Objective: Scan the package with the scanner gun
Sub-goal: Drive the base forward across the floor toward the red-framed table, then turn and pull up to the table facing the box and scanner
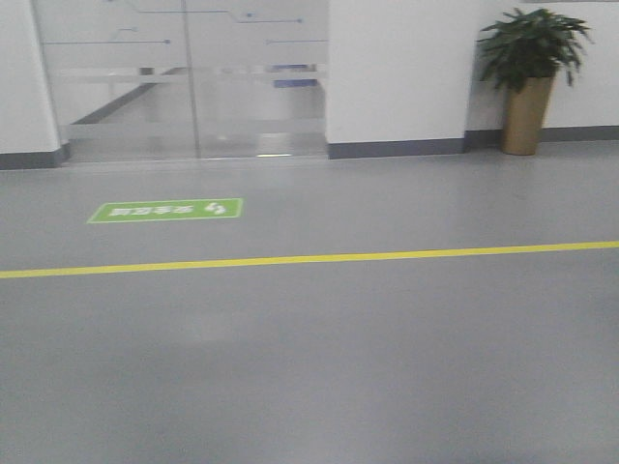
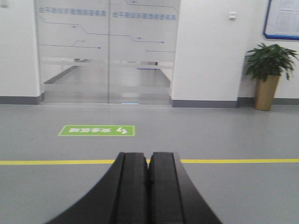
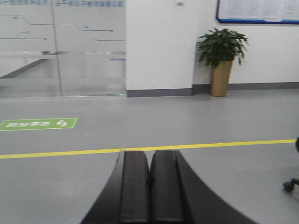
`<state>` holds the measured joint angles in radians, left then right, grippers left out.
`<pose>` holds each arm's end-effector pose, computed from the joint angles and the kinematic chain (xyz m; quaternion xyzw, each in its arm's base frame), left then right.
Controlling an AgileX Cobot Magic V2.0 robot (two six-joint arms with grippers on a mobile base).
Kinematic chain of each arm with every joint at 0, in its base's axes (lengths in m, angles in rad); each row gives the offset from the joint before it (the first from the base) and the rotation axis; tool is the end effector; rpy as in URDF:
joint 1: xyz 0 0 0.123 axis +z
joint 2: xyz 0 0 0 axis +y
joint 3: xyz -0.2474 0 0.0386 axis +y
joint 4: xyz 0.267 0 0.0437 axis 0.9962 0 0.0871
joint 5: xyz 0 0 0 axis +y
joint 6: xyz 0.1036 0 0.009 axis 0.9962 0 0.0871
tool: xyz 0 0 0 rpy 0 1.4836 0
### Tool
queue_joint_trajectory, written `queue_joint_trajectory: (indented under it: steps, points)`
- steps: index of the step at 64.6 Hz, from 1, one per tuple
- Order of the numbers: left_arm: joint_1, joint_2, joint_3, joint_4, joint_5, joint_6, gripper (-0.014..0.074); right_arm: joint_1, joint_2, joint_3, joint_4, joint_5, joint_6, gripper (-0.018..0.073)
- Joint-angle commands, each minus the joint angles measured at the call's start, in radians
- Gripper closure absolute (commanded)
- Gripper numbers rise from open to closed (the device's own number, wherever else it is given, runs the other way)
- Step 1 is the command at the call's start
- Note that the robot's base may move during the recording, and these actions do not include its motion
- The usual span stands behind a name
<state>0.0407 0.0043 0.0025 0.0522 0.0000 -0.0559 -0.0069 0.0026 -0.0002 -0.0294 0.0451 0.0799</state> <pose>0.1236 0.0050 0.2128 -0.0151 0.6780 0.0136 0.7348 0.1237 -0.0010 0.2094 0.0204 0.6926 0.0153 0.7208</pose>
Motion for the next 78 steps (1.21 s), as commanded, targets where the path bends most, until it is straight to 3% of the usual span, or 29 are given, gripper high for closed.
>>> queue_joint_trajectory:
  steps: [1, 78]
  points:
    - [-0.004, -0.004, -0.002, 0.003, -0.018, -0.002, 0.0708, -0.003, -0.003, 0.000, -0.001, -0.016, 0.001, 0.0727]
    - [-0.004, -0.004, -0.002, 0.003, -0.018, -0.002, 0.0708, -0.003, -0.003, 0.000, -0.001, -0.016, 0.001, 0.0727]
